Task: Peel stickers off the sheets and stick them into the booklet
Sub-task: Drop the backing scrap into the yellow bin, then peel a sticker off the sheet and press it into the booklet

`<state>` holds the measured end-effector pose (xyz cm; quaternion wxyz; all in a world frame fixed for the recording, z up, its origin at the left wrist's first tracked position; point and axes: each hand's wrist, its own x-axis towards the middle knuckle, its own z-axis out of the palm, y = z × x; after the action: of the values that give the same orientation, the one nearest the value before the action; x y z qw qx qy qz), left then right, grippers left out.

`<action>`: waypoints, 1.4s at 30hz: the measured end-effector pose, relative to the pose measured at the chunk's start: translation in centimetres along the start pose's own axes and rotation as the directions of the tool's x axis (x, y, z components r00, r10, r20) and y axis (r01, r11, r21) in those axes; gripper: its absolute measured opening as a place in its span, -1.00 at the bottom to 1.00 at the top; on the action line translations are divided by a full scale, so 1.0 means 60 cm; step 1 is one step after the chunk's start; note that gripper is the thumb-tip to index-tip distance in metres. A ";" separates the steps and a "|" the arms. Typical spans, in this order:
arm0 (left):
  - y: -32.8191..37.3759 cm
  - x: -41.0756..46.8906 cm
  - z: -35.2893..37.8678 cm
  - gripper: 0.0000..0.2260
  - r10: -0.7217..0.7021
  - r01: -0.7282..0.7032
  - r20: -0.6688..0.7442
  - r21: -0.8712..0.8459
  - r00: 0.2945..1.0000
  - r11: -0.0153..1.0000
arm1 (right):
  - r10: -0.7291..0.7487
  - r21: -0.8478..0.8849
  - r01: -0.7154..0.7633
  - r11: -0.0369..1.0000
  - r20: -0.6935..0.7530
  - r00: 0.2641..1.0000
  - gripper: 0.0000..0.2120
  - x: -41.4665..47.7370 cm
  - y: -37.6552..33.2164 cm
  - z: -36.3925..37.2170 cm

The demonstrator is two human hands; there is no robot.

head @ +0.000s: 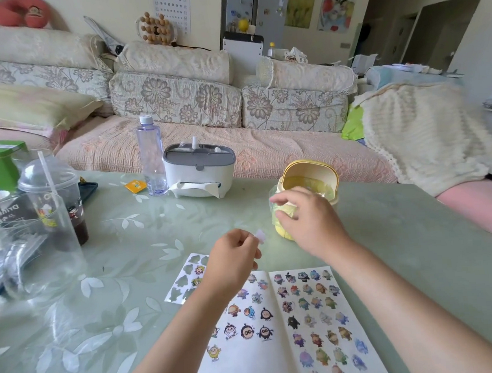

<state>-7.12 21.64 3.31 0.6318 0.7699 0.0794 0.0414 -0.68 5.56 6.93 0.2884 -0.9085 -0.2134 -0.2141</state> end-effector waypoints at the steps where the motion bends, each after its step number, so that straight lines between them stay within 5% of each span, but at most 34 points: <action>1: -0.001 -0.005 -0.002 -0.87 -0.013 0.013 0.012 -0.026 1.000 1.000 | -0.020 0.012 0.020 1.000 0.035 0.999 -0.75 -0.018 -0.012 0.000; 7: -0.011 -0.036 -0.017 -0.86 -0.116 0.126 0.092 -0.121 0.989 0.985 | -0.101 -0.101 0.125 0.987 0.218 0.971 -0.78 -0.095 -0.052 0.003; 17: -0.025 -0.080 -0.084 -0.84 -0.377 0.478 0.326 -0.328 0.867 0.815 | -0.448 -0.156 0.451 0.879 0.061 0.892 -0.91 -0.132 -0.083 0.040; 25: -0.050 -0.114 -0.128 -0.87 -0.409 0.568 0.424 -0.375 0.808 0.732 | -0.546 -0.105 0.549 0.829 0.051 0.836 -0.95 -0.152 -0.106 0.067; 28: -0.052 -0.124 -0.142 -0.80 -0.381 0.606 0.516 -0.390 0.767 0.693 | -0.388 -0.050 0.392 0.919 0.070 0.919 -0.95 -0.161 -0.115 0.068; 31: -0.056 -0.127 -0.151 -0.73 -0.333 0.543 0.474 -0.424 0.815 0.724 | 0.039 0.233 -0.086 0.969 0.201 0.979 -0.91 -0.164 -0.125 0.071; 34: -0.066 -0.132 -0.144 -0.81 -0.195 0.227 0.181 -0.174 0.964 0.958 | 0.301 0.467 -0.602 0.647 0.570 0.765 -0.91 -0.168 -0.128 0.069; 38: -0.075 -0.136 -0.135 -0.86 -0.075 0.079 0.136 -0.031 0.988 0.996 | 0.275 0.491 -0.755 0.435 0.726 0.630 -0.93 -0.179 -0.125 0.066; 42: -0.078 -0.136 -0.128 -0.85 -0.066 0.065 0.118 0.013 0.991 0.998 | 0.283 0.492 -0.761 0.422 0.726 0.626 -0.91 -0.183 -0.121 0.067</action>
<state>-16.72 28.51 0.55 0.6329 0.7709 0.0673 -0.0254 -12.33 10.54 1.45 0.6262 -0.7299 -0.0434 0.2707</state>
